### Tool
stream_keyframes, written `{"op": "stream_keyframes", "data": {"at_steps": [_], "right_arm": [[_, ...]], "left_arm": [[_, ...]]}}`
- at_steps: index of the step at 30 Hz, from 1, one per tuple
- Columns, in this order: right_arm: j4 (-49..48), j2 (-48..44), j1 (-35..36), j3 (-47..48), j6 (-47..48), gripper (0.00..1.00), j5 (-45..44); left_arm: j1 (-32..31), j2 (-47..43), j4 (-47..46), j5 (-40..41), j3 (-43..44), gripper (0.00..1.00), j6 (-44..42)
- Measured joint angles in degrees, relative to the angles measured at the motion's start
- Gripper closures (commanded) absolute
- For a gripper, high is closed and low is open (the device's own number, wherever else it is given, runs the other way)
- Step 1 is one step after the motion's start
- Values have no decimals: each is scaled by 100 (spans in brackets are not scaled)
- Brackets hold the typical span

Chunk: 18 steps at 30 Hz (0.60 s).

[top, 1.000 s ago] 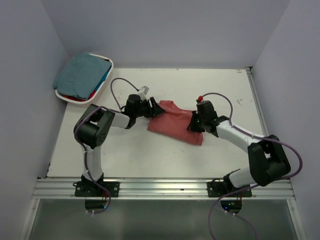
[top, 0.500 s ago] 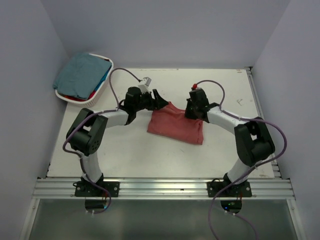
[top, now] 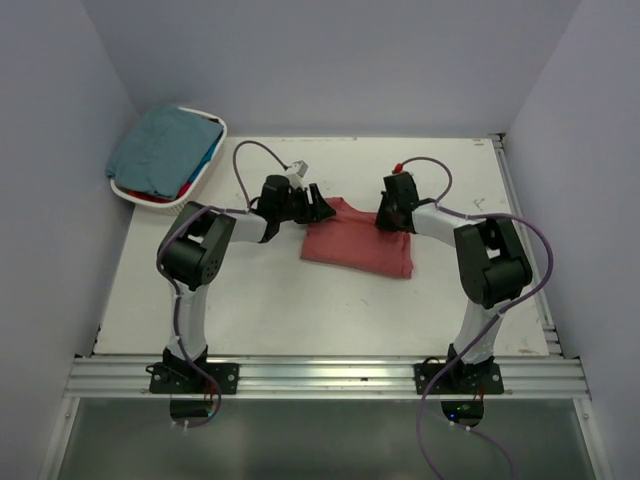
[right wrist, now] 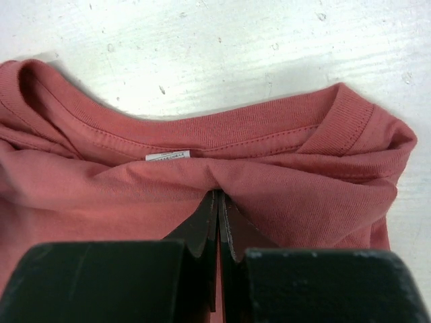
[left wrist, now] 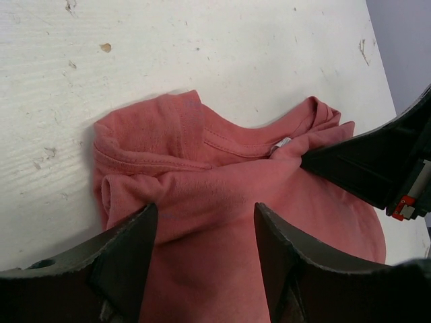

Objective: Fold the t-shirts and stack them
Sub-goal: Smooth out wrinkles on the folded tshirt

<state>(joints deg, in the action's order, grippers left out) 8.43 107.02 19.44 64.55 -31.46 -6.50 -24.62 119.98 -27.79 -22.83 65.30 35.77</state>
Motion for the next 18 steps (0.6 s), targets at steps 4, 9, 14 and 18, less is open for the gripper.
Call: {"op": "stream_keyframes", "data": {"at_steps": [4, 9, 14, 18], "right_arm": [[-203, 9, -9, -35, 70, 100, 90], [-717, -337, -42, -492, 212, 74, 304], [-848, -1200, -57, -778, 339, 36, 315], [-649, -1882, -61, -782, 404, 17, 96]], "left_arm": [[31, -20, -59, -7, -37, 35, -2], [90, -654, -22, -4, -501, 24, -74], [136, -1937, 380, 160, -549, 17, -337], [136, -2704, 765, 308, -376, 17, -503]]}}
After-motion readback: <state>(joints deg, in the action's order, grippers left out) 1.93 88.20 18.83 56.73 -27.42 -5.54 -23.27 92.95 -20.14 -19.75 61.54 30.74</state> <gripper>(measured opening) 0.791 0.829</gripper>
